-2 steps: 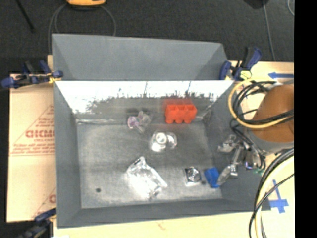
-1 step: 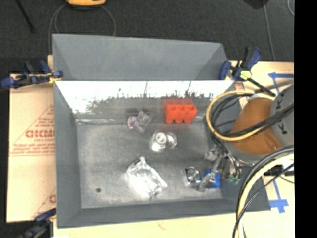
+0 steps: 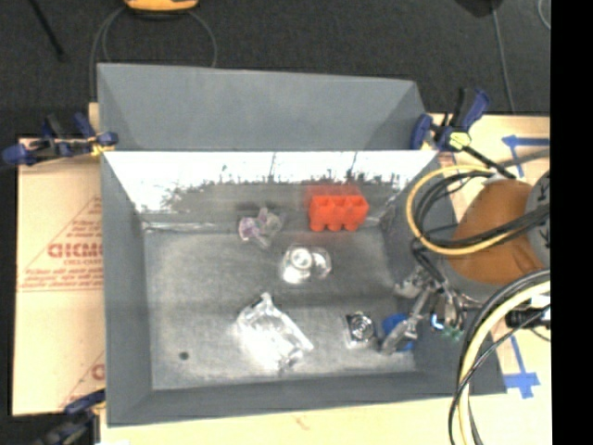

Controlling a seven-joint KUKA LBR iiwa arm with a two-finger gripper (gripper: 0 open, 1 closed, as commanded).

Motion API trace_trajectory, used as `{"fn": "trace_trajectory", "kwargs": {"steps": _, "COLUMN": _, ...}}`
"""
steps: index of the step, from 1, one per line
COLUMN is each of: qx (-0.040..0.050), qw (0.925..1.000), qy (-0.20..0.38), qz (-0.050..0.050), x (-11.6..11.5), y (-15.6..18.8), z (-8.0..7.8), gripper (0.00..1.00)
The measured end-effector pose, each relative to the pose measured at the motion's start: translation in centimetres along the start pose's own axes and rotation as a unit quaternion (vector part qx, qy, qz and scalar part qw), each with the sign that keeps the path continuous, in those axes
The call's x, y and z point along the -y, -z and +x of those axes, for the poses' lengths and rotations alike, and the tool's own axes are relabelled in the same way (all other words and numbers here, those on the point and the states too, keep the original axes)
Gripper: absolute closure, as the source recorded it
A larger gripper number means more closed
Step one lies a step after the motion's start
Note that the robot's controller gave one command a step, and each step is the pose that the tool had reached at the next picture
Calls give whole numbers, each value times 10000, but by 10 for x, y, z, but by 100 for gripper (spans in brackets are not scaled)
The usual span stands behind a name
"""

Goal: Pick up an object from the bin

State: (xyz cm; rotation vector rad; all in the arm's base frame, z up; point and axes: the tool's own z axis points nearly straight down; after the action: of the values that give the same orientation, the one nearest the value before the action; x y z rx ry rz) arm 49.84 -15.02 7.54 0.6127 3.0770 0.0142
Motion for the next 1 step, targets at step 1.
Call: {"fn": "trace_trajectory", "kwargs": {"steps": 1, "qx": -6, "qw": 10000, "qy": 20, "qz": 15, "x": 1, "y": 3, "z": -1, "gripper": 100}}
